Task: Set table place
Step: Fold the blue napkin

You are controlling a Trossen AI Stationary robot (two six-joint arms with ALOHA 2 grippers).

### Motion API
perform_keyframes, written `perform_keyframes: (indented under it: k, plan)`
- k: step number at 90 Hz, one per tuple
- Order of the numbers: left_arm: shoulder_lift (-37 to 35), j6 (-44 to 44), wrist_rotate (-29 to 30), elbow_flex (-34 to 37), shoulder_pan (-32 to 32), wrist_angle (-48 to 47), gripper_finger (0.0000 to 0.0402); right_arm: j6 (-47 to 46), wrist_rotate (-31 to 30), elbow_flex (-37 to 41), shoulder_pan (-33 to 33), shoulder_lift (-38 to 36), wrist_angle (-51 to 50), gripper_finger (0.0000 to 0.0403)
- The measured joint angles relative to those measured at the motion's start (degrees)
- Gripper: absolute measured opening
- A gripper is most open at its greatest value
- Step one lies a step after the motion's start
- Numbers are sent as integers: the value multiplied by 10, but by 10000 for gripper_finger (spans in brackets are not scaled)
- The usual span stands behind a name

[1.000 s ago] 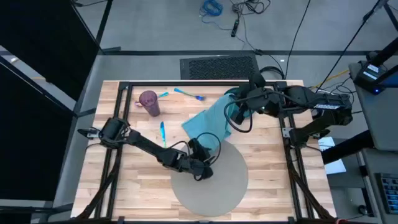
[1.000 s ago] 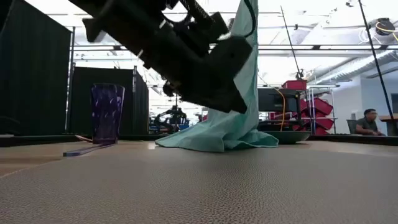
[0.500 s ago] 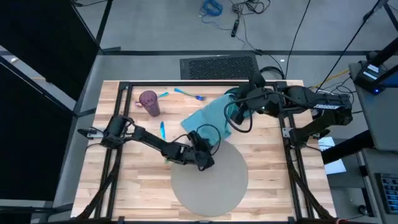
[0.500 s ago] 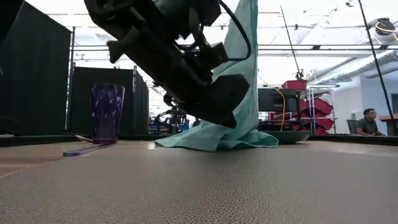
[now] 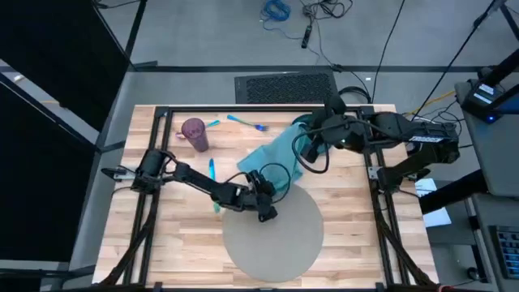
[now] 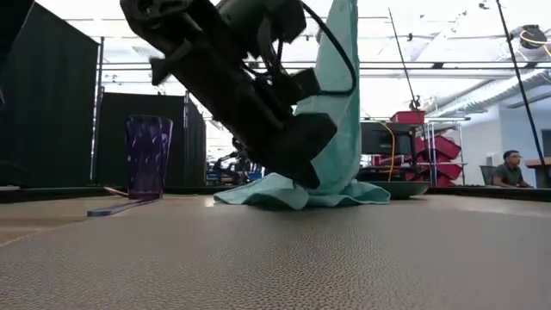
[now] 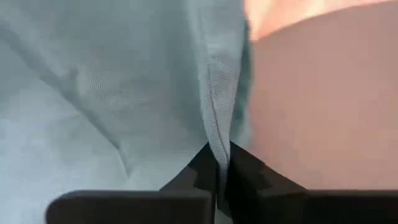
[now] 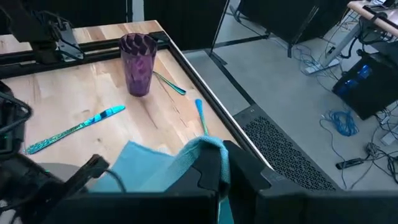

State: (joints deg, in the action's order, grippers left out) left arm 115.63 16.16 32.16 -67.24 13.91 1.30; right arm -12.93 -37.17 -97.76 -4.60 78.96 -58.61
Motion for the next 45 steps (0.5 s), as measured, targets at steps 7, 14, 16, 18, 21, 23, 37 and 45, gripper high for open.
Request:
perform_keyframes:
  k: [7,14,16,18,21,23,37,45]
  plan:
    - [-34,-1,20,-8,18,-44,0,1,0,0,0,0,-3,0]
    - [-82,-6,57,-19,39,-79,0,1,-1,0,0,0,-8,0]
    - [-98,-9,72,-20,45,-97,0,1,-1,0,1,0,-9,0]
    - [-114,-13,84,-20,50,-116,0,3,-1,0,3,0,-9,0]
    - [-139,-16,98,-22,57,-141,0,4,-1,0,6,0,-9,0]
    - [-154,-16,107,-24,60,-157,0,5,-1,0,7,0,-9,0]
    - [-275,-2,153,-24,67,-271,0,24,-3,0,20,0,11,0]
    - [-343,-5,172,-24,68,-314,0,42,-2,-5,22,0,34,0]
